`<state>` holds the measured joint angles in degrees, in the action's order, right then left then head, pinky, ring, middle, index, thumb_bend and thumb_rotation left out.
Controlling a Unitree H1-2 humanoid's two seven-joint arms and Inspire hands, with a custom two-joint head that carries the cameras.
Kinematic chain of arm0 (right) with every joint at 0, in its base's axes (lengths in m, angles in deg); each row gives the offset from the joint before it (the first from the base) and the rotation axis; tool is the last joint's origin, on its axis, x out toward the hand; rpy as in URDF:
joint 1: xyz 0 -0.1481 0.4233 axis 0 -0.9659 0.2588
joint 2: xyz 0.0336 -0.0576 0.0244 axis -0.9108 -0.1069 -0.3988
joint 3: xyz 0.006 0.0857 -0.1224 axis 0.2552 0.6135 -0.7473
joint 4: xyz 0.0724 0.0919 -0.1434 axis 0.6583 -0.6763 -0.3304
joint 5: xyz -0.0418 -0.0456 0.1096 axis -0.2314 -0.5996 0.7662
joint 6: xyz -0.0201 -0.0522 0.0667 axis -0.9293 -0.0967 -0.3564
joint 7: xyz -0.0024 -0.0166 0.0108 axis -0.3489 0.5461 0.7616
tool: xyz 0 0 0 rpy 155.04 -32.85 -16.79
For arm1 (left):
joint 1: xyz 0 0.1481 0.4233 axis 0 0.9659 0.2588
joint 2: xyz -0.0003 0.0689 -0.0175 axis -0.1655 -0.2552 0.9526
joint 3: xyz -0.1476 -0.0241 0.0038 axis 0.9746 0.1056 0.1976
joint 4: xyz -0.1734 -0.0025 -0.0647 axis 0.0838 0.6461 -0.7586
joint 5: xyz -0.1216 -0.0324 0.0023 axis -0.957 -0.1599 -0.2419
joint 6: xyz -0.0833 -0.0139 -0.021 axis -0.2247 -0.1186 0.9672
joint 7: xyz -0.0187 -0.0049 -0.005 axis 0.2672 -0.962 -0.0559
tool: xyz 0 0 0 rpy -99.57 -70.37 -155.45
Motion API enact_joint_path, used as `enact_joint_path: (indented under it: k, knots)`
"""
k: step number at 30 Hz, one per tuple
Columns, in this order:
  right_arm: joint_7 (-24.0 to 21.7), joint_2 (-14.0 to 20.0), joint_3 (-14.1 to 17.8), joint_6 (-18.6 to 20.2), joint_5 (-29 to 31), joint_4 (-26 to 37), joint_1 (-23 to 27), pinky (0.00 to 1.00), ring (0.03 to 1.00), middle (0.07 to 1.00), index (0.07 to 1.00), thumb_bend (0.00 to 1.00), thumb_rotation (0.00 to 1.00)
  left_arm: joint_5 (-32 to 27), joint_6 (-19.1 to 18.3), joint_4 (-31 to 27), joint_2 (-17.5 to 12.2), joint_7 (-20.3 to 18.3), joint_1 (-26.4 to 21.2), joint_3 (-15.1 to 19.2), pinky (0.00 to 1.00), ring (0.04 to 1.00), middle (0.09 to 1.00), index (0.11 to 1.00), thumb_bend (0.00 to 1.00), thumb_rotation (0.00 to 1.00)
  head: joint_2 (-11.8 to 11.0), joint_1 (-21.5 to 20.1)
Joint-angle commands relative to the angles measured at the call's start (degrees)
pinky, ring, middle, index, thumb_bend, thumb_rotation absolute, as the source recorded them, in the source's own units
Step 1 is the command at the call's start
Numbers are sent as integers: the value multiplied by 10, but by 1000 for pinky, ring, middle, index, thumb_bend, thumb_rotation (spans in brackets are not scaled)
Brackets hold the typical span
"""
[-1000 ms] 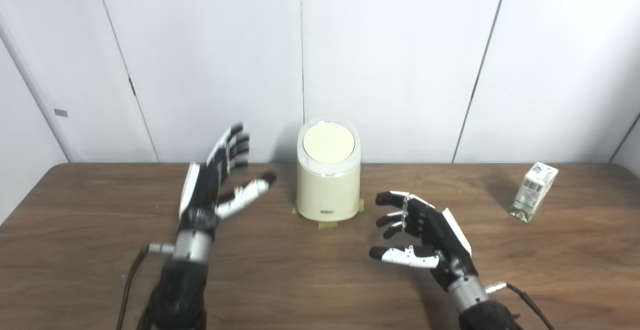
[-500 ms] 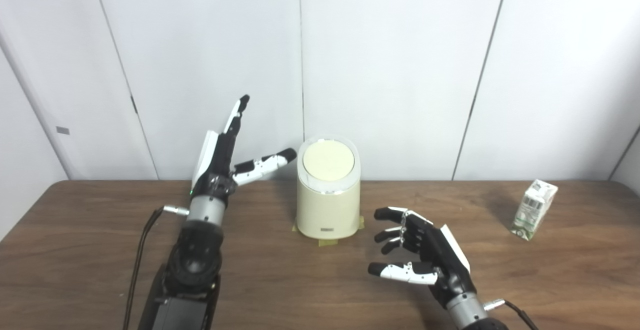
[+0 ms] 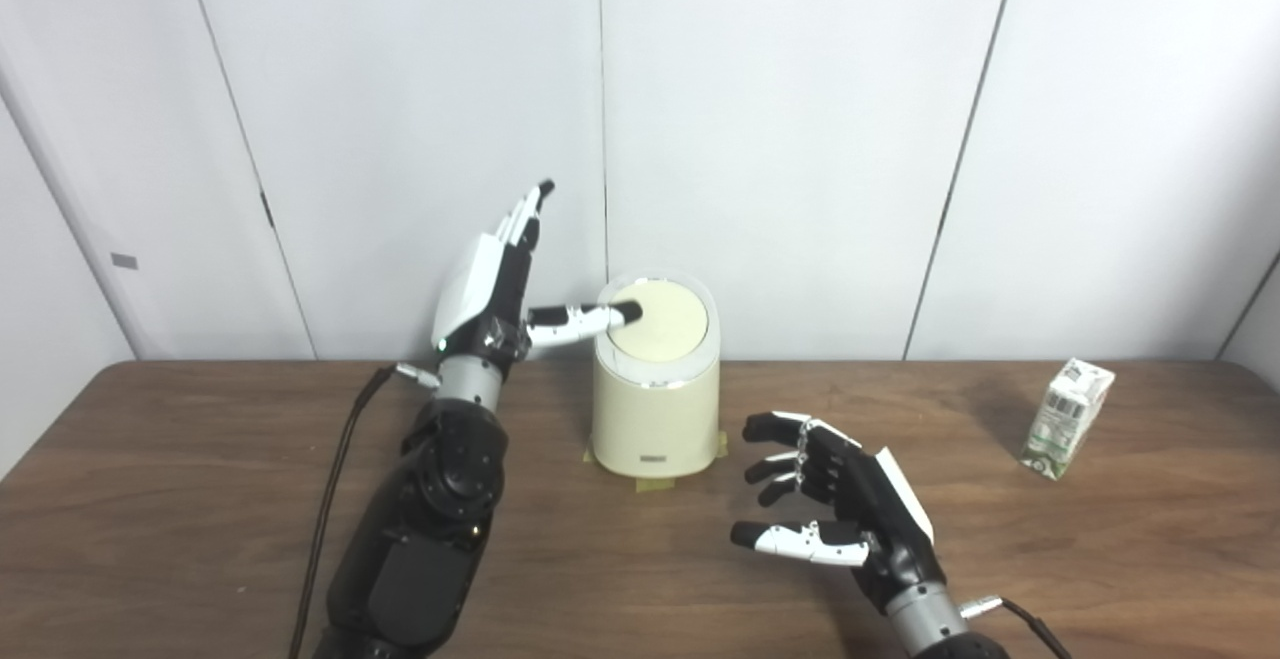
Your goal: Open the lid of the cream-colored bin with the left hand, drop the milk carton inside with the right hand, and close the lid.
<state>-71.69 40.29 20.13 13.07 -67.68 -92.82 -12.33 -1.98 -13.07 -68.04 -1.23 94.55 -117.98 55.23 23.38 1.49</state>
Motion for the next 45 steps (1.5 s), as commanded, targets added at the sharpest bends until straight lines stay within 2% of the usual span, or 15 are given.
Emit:
enact_joint_path:
  k: [1, 9, 14, 19, 34, 45]
  knots:
    - [6, -1, 4, -25, 3, 14, 27, 460, 585, 733, 698, 631, 114, 16, 19, 1, -5, 26, -40, -4, 992, 1000, 1000, 1000, 990, 367, 1, 0]
    - [8, -2, 5, -24, 5, 16, 26, 462, 580, 728, 694, 629, 90, 40, 4, 27, -4, 41, -40, -25, 1000, 1000, 1000, 1000, 974, 345, -3, 0]
    - [9, -1, 4, -28, 3, 13, 26, 468, 584, 726, 697, 618, 82, 88, 10, 53, -5, 94, -44, -48, 1000, 1000, 1000, 1000, 982, 336, -3, -2]
    - [12, -3, 4, -28, 0, 14, 25, 464, 581, 718, 690, 622, 89, 91, 17, 70, -2, 117, -47, -51, 1000, 1000, 1000, 1000, 984, 353, -3, -3]
    - [15, -5, 1, -27, -12, 20, 23, 468, 582, 713, 686, 601, 102, 90, 11, 88, 10, 135, -64, -50, 1000, 1000, 1000, 1000, 959, 364, 5, -7]
    - [16, -8, 1, -20, -16, 31, 21, 476, 583, 714, 686, 594, 86, 82, 9, 106, 10, 126, -85, -51, 1000, 1000, 1000, 1000, 963, 337, 9, -11]
